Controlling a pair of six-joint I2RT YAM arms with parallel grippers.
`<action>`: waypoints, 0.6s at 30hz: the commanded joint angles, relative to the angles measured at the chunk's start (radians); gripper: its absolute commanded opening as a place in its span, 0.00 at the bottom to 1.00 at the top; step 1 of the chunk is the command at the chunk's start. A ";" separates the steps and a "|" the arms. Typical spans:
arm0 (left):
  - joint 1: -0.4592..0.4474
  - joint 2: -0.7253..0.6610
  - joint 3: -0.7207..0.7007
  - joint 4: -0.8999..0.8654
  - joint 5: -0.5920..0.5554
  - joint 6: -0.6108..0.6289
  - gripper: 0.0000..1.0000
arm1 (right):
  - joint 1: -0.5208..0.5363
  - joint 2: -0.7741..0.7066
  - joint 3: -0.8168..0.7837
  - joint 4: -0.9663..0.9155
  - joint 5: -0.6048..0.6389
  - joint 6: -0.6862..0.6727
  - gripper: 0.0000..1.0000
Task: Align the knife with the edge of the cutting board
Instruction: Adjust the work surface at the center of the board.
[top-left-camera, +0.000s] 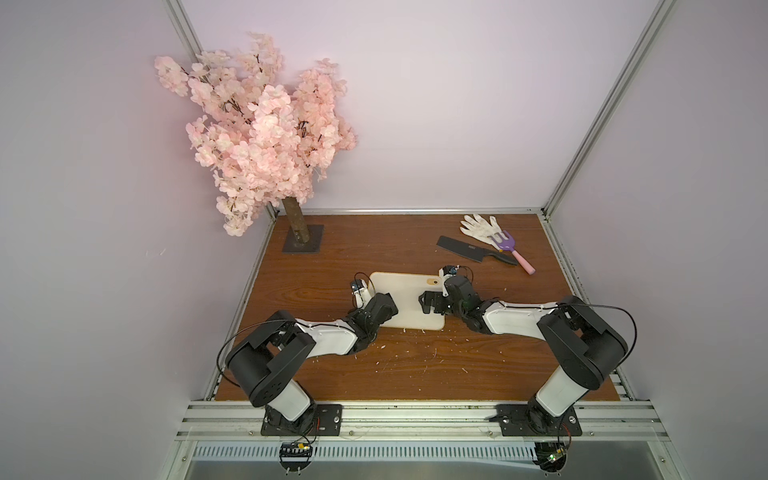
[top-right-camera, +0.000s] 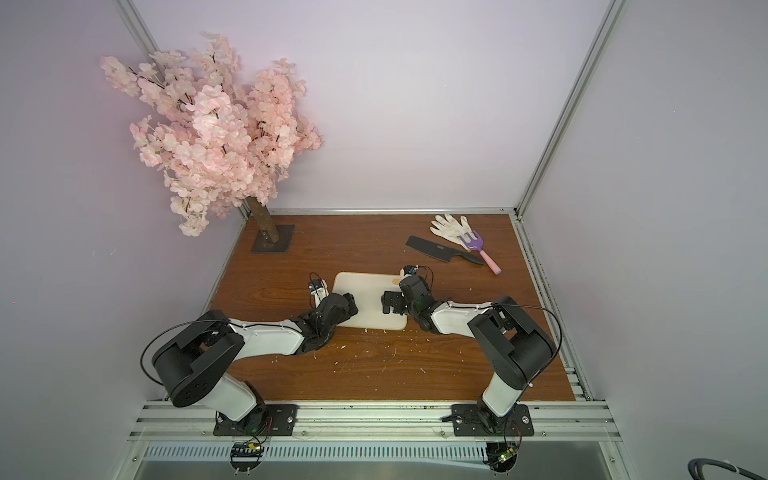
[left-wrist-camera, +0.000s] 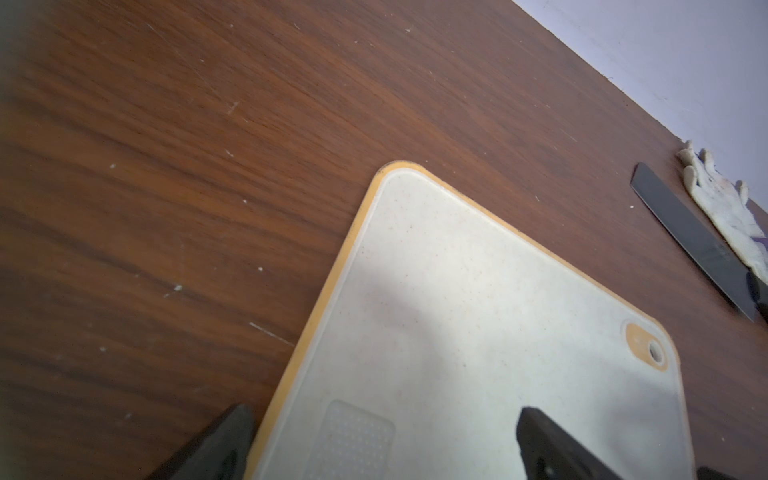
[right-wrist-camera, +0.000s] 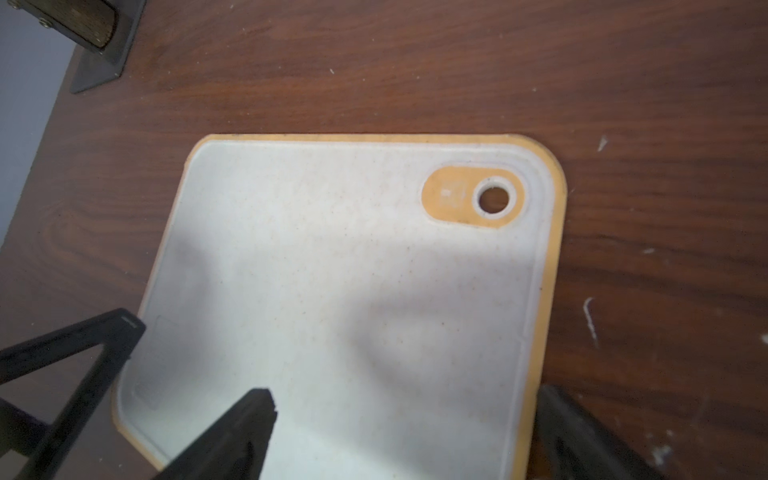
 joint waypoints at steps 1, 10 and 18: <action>-0.068 0.068 -0.014 -0.035 0.278 -0.126 1.00 | 0.005 0.017 0.014 -0.054 -0.116 -0.001 1.00; -0.077 0.087 0.001 -0.018 0.294 -0.125 1.00 | -0.012 0.017 0.013 -0.050 -0.127 -0.002 1.00; -0.077 0.103 -0.004 -0.001 0.304 -0.127 1.00 | -0.015 0.010 0.007 -0.043 -0.133 0.007 1.00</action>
